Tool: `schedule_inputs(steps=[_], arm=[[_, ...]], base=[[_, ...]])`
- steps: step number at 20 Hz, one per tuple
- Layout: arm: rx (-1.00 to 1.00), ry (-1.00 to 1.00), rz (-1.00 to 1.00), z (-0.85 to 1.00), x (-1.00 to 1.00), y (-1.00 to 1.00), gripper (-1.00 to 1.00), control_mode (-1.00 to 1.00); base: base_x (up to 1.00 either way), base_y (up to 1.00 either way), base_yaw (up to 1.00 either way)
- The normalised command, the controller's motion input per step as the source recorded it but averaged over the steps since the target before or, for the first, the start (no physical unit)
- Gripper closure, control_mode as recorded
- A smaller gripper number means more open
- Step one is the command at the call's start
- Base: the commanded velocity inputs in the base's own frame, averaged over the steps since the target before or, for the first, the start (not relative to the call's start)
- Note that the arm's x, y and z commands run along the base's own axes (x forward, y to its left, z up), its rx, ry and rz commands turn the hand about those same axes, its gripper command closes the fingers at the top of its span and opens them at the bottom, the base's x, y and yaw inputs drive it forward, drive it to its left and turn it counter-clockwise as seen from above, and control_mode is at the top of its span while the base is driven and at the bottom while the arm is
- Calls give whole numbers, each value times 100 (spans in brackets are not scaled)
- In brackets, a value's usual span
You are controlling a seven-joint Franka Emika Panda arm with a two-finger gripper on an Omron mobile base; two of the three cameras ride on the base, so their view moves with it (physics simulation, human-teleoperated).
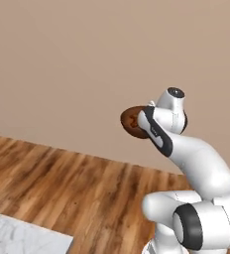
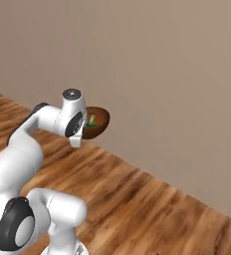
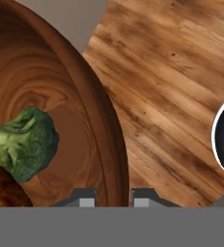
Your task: Pick the chicken drumstick and broccoli from their plates and place them in the bowl. Then put the bowl in the fridge.
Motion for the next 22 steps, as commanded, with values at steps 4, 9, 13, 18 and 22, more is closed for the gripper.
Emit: schedule_inputs(steps=[4, 9, 13, 18, 22], arm=[[0, 0, 0, 0, 0, 0, 100, 100], [0, 0, 0, 0, 0, 0, 100, 100], [0, 0, 0, 0, 0, 0, 100, 100], [0, 0, 0, 0, 0, 0, 100, 100], [0, 0, 0, 0, 0, 0, 100, 100]], base=[[66, 15, 45], [68, 14, 43], [70, 13, 43], [74, 9, 41], [79, 4, 39]])
